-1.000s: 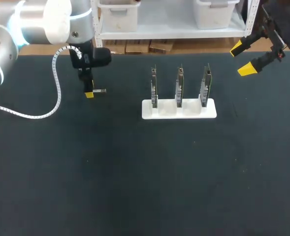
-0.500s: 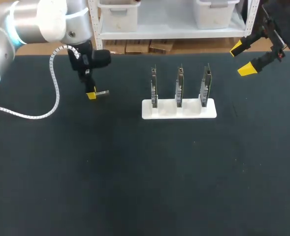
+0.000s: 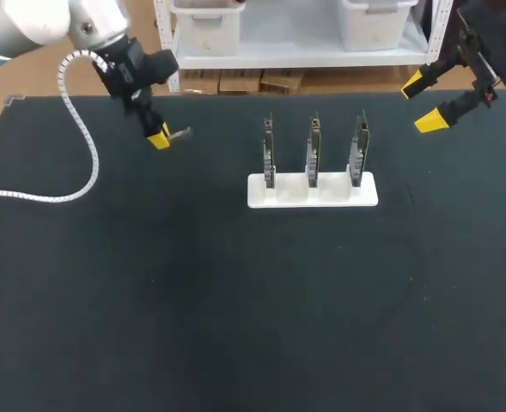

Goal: Pick up the optical module with the left hand, and insert it into the network port with the right hand.

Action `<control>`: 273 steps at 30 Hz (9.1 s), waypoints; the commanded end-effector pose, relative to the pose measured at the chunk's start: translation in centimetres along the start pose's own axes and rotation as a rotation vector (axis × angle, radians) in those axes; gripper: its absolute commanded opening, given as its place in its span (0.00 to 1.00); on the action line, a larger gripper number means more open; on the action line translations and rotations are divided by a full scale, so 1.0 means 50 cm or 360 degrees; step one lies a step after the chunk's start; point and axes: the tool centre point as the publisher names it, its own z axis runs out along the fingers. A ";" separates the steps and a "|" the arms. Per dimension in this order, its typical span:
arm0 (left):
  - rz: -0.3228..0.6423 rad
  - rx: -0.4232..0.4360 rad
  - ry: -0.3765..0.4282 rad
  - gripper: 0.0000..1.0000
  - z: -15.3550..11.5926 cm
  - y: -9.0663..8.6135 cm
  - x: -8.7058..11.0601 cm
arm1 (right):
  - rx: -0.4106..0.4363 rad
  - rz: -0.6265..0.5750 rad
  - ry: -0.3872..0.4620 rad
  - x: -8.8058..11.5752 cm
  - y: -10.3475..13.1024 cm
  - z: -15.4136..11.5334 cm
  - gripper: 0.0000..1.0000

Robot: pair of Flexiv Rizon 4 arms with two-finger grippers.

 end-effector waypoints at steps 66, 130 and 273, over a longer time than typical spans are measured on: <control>0.0480 -0.0520 -0.0062 0.00 -0.142 -0.112 -0.299 | 0.0006 0.0000 0.0001 0.000 0.003 0.000 1.00; 0.0510 -0.0774 -0.0725 0.00 -0.086 -0.235 -0.570 | 0.0006 0.0000 0.0001 0.000 0.003 0.000 1.00; 0.0354 -0.0368 -0.1798 0.00 0.033 -0.176 -0.748 | 0.0006 0.0000 0.0001 0.000 0.003 0.000 1.00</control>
